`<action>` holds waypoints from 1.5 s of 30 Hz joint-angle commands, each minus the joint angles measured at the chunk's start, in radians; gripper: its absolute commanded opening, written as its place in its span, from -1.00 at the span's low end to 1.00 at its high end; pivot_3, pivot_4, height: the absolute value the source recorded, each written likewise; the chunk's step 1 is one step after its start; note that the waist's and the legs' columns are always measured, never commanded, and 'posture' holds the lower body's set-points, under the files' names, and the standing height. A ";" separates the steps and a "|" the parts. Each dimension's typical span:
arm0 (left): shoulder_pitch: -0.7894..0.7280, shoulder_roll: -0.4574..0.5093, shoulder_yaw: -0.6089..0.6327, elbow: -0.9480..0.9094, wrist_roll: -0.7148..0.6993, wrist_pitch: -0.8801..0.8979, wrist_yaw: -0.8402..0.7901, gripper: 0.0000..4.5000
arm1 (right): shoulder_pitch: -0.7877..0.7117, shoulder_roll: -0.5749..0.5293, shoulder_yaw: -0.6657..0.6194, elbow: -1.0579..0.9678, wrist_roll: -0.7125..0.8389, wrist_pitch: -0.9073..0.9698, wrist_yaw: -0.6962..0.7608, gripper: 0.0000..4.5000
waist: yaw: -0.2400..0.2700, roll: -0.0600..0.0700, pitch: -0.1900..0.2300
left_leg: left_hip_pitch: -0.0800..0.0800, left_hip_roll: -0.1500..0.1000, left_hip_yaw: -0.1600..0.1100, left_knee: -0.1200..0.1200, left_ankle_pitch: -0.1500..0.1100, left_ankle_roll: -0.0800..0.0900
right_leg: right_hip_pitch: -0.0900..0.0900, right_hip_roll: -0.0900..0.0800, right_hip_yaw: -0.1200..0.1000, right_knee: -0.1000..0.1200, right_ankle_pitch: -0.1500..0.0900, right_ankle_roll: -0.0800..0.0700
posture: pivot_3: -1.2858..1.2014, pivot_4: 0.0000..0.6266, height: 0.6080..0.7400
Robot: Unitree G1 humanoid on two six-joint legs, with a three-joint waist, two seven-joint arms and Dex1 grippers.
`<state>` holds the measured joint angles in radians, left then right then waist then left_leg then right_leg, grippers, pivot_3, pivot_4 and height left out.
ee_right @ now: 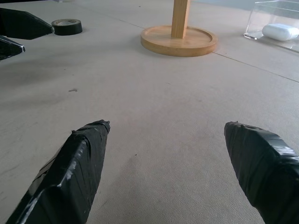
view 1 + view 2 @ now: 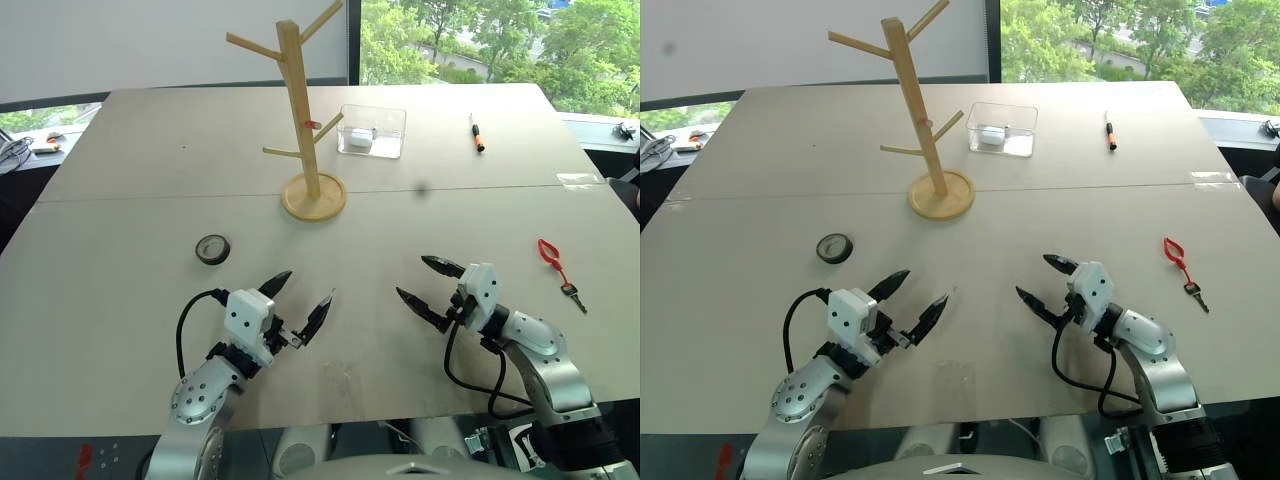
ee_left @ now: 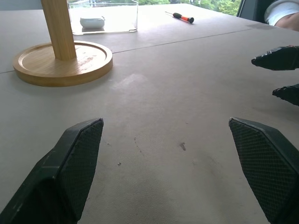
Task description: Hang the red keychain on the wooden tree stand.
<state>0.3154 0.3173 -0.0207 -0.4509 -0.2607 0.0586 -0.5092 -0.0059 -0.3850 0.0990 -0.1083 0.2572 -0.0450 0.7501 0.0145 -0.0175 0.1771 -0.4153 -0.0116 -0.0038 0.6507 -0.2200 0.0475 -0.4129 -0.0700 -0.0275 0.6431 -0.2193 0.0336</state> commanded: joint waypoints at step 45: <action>-0.418 -0.202 0.352 0.091 0.099 0.394 0.693 1.00 | -0.085 -0.162 -0.003 -0.040 0.112 0.008 0.297 0.87 | 0.003 -0.003 -0.001 | 0.000 -0.001 -0.003 0.003 0.000 0.000 | 0.003 0.001 -0.003 0.000 0.004 0.003 | 0.03 -0.52 1.00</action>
<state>-0.0794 0.0959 0.3195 -0.3413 -0.1742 0.4149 0.1696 -0.0826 -0.5550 0.1028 -0.1355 0.3621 -0.0185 1.0487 0.0172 -0.0207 0.1761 -0.4156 -0.0129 -0.0068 0.6537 -0.2200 0.0476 -0.4095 -0.0686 -0.0302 0.6432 -0.2150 0.0362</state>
